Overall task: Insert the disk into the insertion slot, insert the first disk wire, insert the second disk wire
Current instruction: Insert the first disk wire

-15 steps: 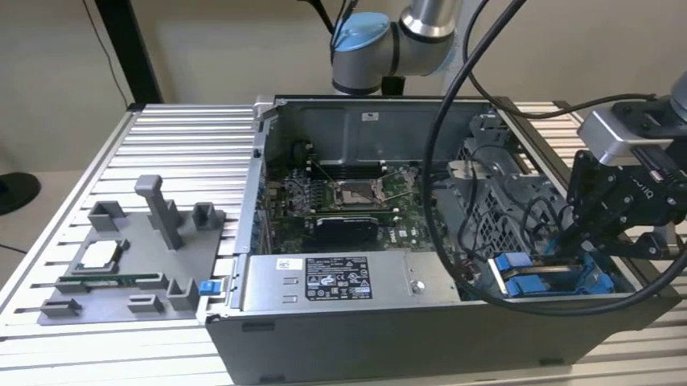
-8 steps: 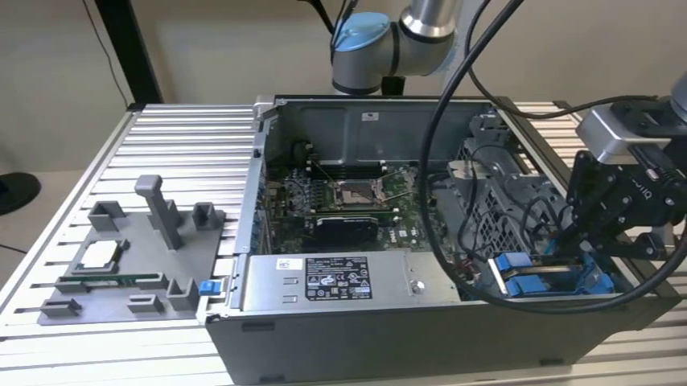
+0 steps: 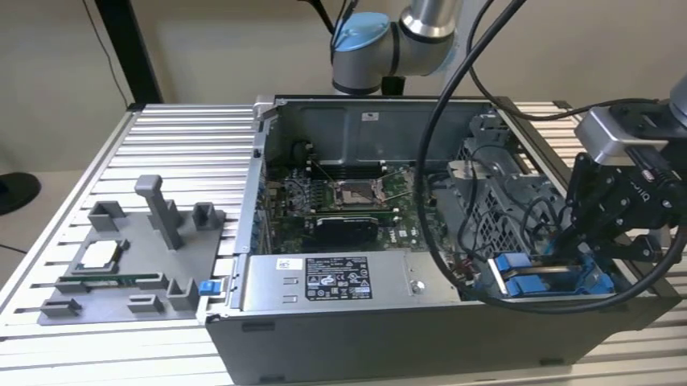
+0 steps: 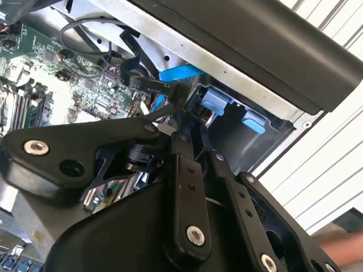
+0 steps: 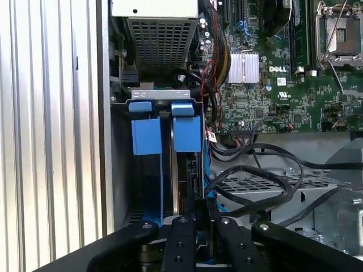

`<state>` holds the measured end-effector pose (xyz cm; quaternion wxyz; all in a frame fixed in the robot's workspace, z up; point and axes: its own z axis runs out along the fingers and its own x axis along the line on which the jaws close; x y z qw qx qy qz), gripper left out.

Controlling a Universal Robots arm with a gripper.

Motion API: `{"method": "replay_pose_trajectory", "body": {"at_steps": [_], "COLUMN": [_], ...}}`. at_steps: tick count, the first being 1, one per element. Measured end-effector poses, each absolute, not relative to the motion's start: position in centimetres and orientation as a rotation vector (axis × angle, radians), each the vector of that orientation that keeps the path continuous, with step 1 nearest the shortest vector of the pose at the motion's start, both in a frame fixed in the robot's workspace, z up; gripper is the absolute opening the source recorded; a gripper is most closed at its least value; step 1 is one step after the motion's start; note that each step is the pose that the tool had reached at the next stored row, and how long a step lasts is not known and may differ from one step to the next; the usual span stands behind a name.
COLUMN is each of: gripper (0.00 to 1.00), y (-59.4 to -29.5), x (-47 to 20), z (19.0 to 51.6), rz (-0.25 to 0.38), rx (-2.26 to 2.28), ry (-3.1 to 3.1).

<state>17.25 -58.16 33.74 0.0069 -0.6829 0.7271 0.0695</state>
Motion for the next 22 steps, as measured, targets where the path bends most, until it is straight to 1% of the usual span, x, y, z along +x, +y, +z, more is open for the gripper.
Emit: {"method": "replay_pose_trajectory", "body": {"at_steps": [8, 9, 15, 22], "gripper": [0.00, 1.00, 1.00, 1.00], "y": [-58.2, -58.2, -58.2, -58.2], "x": [17.2, 17.2, 17.2, 17.1], "z": [33.0, 33.1, 35.5, 37.4], "rz": [0.220, 0.222, 0.226, 0.227], "rx": [-2.131, -2.130, -2.127, -2.127], "ry": [2.279, 2.279, 2.278, 2.277]}}
